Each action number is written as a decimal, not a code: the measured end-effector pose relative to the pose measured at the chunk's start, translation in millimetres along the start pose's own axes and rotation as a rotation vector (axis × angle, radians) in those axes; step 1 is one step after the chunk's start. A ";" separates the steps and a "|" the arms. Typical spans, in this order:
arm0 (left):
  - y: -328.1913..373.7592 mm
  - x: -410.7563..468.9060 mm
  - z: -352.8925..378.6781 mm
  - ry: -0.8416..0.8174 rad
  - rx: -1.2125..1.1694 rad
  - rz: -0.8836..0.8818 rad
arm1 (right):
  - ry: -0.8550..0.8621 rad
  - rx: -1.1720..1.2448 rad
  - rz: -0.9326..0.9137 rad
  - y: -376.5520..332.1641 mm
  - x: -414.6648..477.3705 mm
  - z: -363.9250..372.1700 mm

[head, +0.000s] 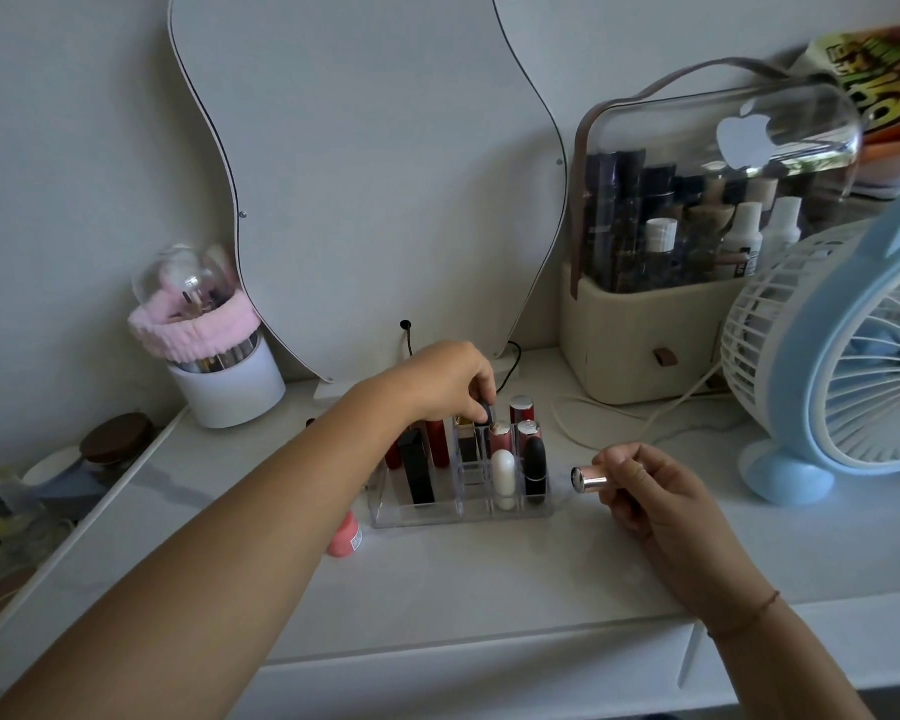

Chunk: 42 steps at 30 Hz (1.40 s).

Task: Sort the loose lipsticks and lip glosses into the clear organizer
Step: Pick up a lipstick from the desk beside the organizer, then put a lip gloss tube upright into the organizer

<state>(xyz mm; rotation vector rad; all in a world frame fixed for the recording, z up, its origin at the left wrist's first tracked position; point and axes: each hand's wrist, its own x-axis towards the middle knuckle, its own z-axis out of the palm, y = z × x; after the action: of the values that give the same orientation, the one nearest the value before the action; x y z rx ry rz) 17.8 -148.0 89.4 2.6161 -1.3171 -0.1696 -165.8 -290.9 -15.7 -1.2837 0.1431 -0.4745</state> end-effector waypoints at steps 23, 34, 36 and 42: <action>-45.6 -97.9 37.4 0.317 -0.264 -0.124 | -0.012 -0.046 -0.028 -1.8 -3.0 2.1; -47.6 -102.3 55.1 0.438 -0.334 -0.158 | -0.155 -0.516 -0.273 -55.5 18.8 36.7; -47.0 -104.2 57.1 0.453 -0.368 -0.157 | -0.207 -0.711 -0.341 -61.6 33.9 58.3; -54.0 -121.1 56.7 0.612 -0.474 -0.124 | -0.341 -1.253 -0.456 -48.6 71.2 95.1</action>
<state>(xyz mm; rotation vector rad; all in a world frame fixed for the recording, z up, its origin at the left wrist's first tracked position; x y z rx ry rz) -23.1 -26.8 22.8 2.0948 -0.7852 0.2544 -80.3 -246.1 68.9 -2.6367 -0.1902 -0.5546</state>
